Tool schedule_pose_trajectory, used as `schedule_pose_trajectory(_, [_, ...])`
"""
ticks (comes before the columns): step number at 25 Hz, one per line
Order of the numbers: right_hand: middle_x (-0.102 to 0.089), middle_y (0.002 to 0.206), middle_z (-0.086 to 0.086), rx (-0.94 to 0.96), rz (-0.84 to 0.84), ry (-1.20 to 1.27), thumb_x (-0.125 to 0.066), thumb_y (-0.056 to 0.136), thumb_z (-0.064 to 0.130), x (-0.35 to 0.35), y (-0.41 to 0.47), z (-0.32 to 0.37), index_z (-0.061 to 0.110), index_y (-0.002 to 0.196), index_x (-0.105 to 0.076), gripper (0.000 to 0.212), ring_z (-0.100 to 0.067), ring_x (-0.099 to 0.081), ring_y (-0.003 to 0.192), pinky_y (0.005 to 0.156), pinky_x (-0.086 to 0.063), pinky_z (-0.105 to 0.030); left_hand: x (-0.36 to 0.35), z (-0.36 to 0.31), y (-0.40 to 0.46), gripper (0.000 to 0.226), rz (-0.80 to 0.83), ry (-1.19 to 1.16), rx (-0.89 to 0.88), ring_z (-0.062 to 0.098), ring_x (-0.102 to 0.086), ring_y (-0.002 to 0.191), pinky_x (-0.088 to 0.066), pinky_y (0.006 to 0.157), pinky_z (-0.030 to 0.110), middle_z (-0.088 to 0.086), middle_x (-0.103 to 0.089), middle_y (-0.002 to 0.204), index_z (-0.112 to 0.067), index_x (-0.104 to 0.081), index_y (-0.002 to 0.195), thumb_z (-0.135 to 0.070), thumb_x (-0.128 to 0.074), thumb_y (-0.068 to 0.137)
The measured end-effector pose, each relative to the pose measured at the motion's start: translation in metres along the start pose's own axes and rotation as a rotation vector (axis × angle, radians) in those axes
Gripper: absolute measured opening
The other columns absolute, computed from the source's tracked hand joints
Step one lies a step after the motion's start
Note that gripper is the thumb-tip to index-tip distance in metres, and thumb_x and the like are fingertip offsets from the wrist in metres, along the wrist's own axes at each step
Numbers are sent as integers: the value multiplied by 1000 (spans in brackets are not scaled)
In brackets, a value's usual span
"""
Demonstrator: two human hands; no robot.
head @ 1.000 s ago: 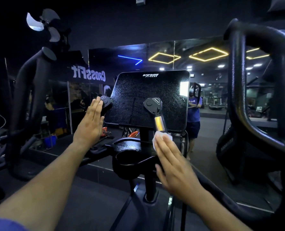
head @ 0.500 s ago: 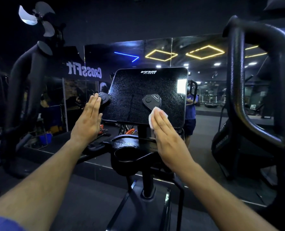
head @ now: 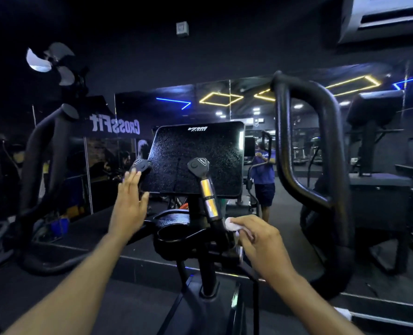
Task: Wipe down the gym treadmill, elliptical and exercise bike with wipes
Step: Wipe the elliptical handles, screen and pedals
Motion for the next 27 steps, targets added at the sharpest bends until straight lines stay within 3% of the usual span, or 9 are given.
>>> schedule_pose_trajectory(2, [-64, 99, 14, -44, 19, 2, -67, 86, 1, 11, -13, 12, 20, 100, -71, 24, -2, -64, 91, 81, -53, -24, -1, -37, -41, 50, -84, -219, 76, 24, -40, 144, -30, 121, 44, 7, -47, 151, -10, -44, 147, -8, -58, 100])
schedule_pose_trajectory(4, [-60, 94, 14, -87, 33, 22, -65, 89, 15, 19, -32, 23, 22, 95, -69, 10, -2, -61, 86, 77, -49, -18, -9, -72, -90, 35, -45, -382, 166, 21, -59, 122, -45, 108, 46, -3, -65, 129, -18, -60, 131, -8, -61, 98])
schedule_pose_trajectory(9, [-60, 91, 13, -216, 62, 42, -65, 90, 20, 39, -88, 34, 22, 94, -70, 6, 0, -57, 82, 73, -47, -20, -19, -131, -201, 23, 258, -519, 358, -3, -66, 96, -51, 84, 19, -25, -73, 99, -38, -71, 100, -16, -66, 98])
schedule_pose_trajectory(12, [-69, 89, 14, -343, 107, 94, -64, 94, 21, 51, -120, 31, 23, 96, -71, 7, -4, -64, 84, 75, -51, -23, -20, -144, -252, 20, 369, -556, 469, -10, -65, 98, -53, 92, 28, -28, -72, 100, -38, -71, 101, -20, -66, 97])
schedule_pose_trajectory(15, [-68, 81, 24, -464, 158, 116, -68, 93, 22, 59, -160, 29, 28, 94, -70, 6, 0, -63, 77, 69, -46, -14, -15, -147, -306, 17, 445, -525, 565, -11, -64, 101, -51, 99, 34, -28, -72, 104, -36, -71, 107, -22, -66, 98])
schedule_pose_trajectory(20, [-68, 70, 18, -622, 367, 238, -68, 92, 12, 62, -258, 35, 22, 90, -71, 11, 1, -59, 62, 61, -47, -17, 17, -160, -418, 14, 566, -462, 743, -7, -65, 102, -52, 97, 27, -21, -73, 109, -33, -71, 110, -27, -65, 99])
schedule_pose_trajectory(22, [-69, 74, 14, -655, 498, 268, -67, 91, 7, 62, -310, 42, 27, 88, -71, 21, -1, -61, 63, 61, -53, -24, 43, -167, -475, 13, 605, -415, 856, -3, -64, 105, -52, 92, 23, -17, -72, 110, -35, -69, 110, -31, -64, 100])
schedule_pose_trajectory(24, [-69, 79, 14, -683, 597, 246, -67, 89, 8, 67, -361, 51, 35, 84, -71, 27, -4, -64, 69, 65, -51, -21, 70, -176, -534, 13, 648, -364, 992, 0, -62, 108, -51, 91, 24, -13, -69, 113, -37, -68, 112, -38, -61, 100])
schedule_pose_trajectory(27, [-69, 77, 15, -753, 725, 294, -71, 88, 16, 83, -426, 75, 35, 79, -70, 20, -2, -65, 70, 63, -50, -19, 119, -194, -631, 16, 701, -290, 1225, 1, -60, 108, -49, 91, 25, -13, -66, 116, -36, -66, 114, -42, -59, 101])
Point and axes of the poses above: each hand's wrist, its own y-axis towards the middle knuckle, its own x-axis out of the back of the hand, z = x × y, the point moved 5 cm from there along y, towards the middle knuckle
